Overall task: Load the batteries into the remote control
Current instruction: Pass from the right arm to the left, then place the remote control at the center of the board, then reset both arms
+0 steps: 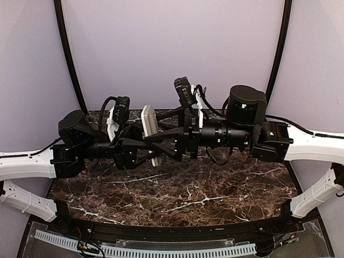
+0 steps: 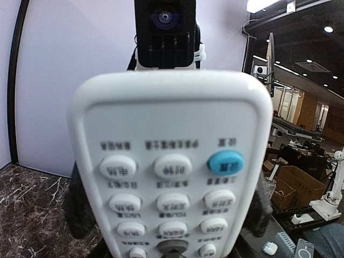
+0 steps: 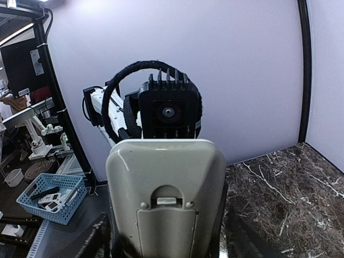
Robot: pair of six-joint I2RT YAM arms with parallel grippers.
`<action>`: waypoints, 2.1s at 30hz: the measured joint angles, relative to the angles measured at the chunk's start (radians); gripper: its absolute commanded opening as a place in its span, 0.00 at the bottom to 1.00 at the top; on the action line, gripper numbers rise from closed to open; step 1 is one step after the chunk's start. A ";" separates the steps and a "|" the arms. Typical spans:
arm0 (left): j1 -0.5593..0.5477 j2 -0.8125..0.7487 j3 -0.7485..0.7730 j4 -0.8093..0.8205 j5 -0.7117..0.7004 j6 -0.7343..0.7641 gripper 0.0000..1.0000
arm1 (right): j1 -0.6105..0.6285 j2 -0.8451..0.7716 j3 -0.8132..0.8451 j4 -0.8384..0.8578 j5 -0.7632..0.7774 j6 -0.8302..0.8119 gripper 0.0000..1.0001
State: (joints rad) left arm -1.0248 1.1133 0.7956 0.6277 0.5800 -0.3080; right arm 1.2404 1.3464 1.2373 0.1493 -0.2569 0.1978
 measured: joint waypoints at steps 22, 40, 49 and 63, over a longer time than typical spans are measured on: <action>0.000 0.394 0.147 -0.995 -0.805 0.114 0.00 | -0.158 -0.247 -0.179 -0.454 0.600 0.280 0.99; -0.011 0.735 0.377 -1.200 -0.752 0.180 0.83 | -0.323 -0.055 -0.237 -0.645 0.509 0.402 0.99; 0.005 0.626 0.370 -1.186 -0.673 0.208 0.94 | -0.497 -0.082 -0.346 -0.571 0.389 0.370 0.99; 0.463 -0.010 -0.022 -0.885 -1.040 -0.074 0.99 | -1.047 -0.449 -0.748 -0.307 0.160 0.359 0.99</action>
State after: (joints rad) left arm -0.5617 1.1034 0.7734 -0.2577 -0.4599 -0.3820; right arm 0.1936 0.8978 0.4892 -0.1574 -0.0967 0.5568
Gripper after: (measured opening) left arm 0.989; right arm 0.986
